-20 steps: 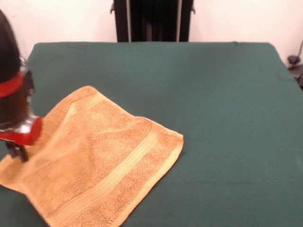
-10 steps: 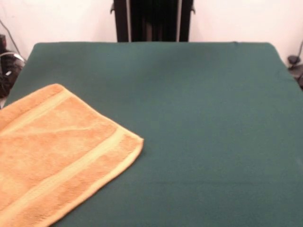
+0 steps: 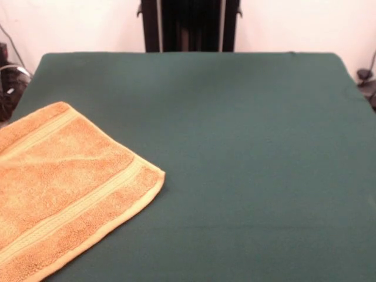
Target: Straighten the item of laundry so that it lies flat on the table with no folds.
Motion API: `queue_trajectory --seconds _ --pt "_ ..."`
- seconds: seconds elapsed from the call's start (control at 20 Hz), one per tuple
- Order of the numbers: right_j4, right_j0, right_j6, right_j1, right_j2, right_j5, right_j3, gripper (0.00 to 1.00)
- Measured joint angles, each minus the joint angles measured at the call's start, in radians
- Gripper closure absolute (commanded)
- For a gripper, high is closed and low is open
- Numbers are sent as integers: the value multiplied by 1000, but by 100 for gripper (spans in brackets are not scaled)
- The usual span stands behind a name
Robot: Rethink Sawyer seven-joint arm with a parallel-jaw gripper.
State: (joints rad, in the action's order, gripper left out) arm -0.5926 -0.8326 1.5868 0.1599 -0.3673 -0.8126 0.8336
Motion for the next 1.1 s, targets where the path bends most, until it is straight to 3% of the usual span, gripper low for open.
queue_trajectory --seconds 1.1 --pt "-19 9 0 -57 -1 56 -4 100"
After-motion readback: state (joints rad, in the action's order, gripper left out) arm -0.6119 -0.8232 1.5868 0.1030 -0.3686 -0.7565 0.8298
